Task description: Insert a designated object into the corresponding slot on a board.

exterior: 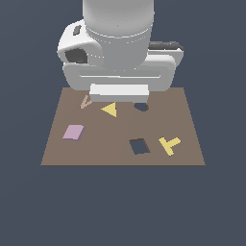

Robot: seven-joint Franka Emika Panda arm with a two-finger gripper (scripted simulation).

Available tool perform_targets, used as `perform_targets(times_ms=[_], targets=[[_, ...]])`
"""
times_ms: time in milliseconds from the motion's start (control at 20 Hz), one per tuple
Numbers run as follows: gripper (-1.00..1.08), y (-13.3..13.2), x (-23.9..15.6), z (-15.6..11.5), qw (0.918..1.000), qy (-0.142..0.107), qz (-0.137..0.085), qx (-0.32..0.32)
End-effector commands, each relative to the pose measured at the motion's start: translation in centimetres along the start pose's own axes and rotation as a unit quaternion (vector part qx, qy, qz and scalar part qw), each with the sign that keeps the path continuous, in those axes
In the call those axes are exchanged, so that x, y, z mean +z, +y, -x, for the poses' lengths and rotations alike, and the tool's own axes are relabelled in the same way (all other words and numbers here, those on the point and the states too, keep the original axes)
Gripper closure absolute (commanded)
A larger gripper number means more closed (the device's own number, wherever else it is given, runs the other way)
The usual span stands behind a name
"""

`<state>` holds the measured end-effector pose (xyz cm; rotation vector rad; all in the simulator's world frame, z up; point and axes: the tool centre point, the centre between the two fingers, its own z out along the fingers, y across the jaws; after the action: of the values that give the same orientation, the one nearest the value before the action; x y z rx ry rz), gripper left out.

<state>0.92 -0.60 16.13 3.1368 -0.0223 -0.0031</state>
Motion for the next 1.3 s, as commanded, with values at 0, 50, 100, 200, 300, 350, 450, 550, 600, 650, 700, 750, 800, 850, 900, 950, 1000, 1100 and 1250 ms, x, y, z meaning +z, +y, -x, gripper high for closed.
perform_targets(times_ms=[0,50,100,200,300,350,450,550,600,650,700,750,800,850,900,950,1000,1100,1250], targets=[[-0.92,1.2,1.0,-0.4,0.9999,0.000,0.000,0.011],[-0.92,1.8,1.4,-0.7,0.9999,0.000,0.000,0.016],[-0.92,2.5,1.9,-0.9,0.9998,0.000,0.000,0.022],[-0.92,3.9,3.0,-1.5,0.9994,0.000,0.000,0.035],[-0.92,5.6,4.3,-2.0,0.9987,0.000,0.000,0.050],[-0.92,6.5,5.0,-2.3,0.9983,0.000,0.000,0.059],[-0.92,8.3,6.4,-2.8,0.9972,0.000,0.000,0.075],[-0.92,9.9,7.6,-3.3,0.9960,0.000,0.000,0.089],[-0.92,10.7,8.1,-3.4,0.9954,0.000,-0.001,0.095],[-0.92,11.3,8.6,-3.6,0.9949,0.001,-0.001,0.101],[-0.92,11.9,9.0,-3.7,0.9943,0.001,-0.001,0.107],[-0.92,12.5,9.4,-3.8,0.9938,0.001,-0.001,0.111],[-0.92,13.0,9.8,-4.0,0.9933,0.001,-0.001,0.116],[-0.92,13.4,10.1,-4.0,0.9928,0.001,-0.002,0.120],[-0.92,13.8,10.4,-4.1,0.9924,0.001,-0.002,0.123],[-0.92,14.1,10.6,-4.2,0.9920,0.001,-0.002,0.126],[-0.92,14.4,10.8,-4.2,0.9917,0.001,-0.002,0.128],[-0.92,14.8,11.1,-4.3,0.9913,0.001,-0.002,0.132],[-0.92,14.9,11.2,-4.4,0.9911,0.001,-0.002,0.133]])
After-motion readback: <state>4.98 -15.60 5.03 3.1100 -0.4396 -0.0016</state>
